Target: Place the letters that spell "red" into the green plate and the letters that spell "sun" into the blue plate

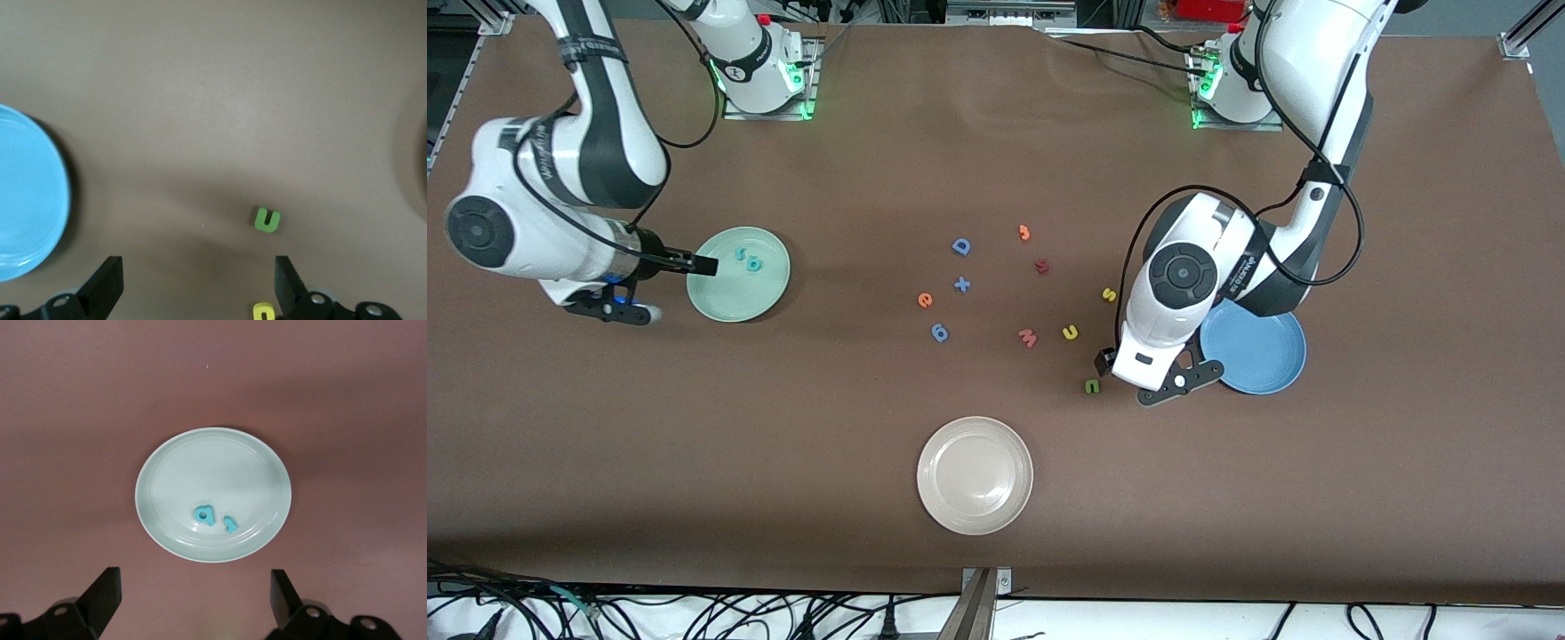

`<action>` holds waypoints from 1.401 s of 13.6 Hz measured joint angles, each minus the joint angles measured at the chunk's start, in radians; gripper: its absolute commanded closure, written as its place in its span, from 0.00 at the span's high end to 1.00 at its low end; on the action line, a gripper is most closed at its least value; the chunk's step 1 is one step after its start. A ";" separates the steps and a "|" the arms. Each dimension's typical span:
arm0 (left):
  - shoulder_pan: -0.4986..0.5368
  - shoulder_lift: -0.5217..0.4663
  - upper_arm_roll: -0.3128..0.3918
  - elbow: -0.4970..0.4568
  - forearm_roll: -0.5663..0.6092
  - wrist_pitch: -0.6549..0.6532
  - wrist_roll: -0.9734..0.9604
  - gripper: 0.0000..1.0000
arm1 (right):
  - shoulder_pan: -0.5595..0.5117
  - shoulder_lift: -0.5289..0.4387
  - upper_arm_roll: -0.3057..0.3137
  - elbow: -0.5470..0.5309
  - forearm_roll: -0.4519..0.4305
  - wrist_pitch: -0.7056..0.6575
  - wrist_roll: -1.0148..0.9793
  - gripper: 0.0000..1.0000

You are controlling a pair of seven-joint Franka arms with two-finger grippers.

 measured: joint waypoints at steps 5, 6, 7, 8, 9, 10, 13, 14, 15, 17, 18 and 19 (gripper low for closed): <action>0.004 0.059 0.001 0.020 -0.112 0.077 0.128 1.00 | -0.002 -0.003 0.068 0.092 0.004 -0.038 0.108 0.99; 0.004 0.072 0.001 0.020 -0.113 0.099 0.137 1.00 | 0.001 0.001 0.102 0.092 0.005 -0.030 0.168 0.99; 0.004 0.086 0.001 0.020 -0.113 0.128 0.146 1.00 | 0.007 0.009 0.138 0.092 0.007 -0.011 0.237 0.99; 0.003 0.100 0.001 0.020 -0.113 0.157 0.155 1.00 | 0.016 0.021 0.171 0.092 0.008 0.015 0.310 0.99; 0.003 0.114 0.001 0.021 -0.113 0.185 0.169 1.00 | 0.028 0.039 0.206 0.091 0.009 0.048 0.388 0.99; 0.002 0.127 0.001 0.021 -0.113 0.205 0.188 1.00 | 0.042 0.062 0.239 0.091 0.009 0.088 0.470 0.99; -0.007 0.163 0.000 0.021 -0.111 0.252 0.227 1.00 | 0.087 0.140 0.317 0.090 0.009 0.221 0.669 0.99; -0.013 0.175 0.000 0.021 -0.109 0.267 0.232 1.00 | 0.104 0.167 0.330 0.089 0.009 0.265 0.709 0.99; -0.018 0.186 0.000 0.021 -0.105 0.276 0.235 1.00 | 0.120 0.193 0.337 0.089 0.009 0.305 0.740 0.99; -0.027 0.205 0.000 0.021 -0.104 0.284 0.242 1.00 | 0.149 0.244 0.347 0.085 0.009 0.381 0.790 0.99; -0.029 0.212 0.000 0.021 -0.104 0.287 0.243 1.00 | 0.159 0.266 0.349 0.081 0.009 0.416 0.809 0.99; -0.029 0.218 0.000 0.021 -0.103 0.291 0.244 1.00 | 0.167 0.286 0.350 0.074 0.009 0.452 0.825 0.99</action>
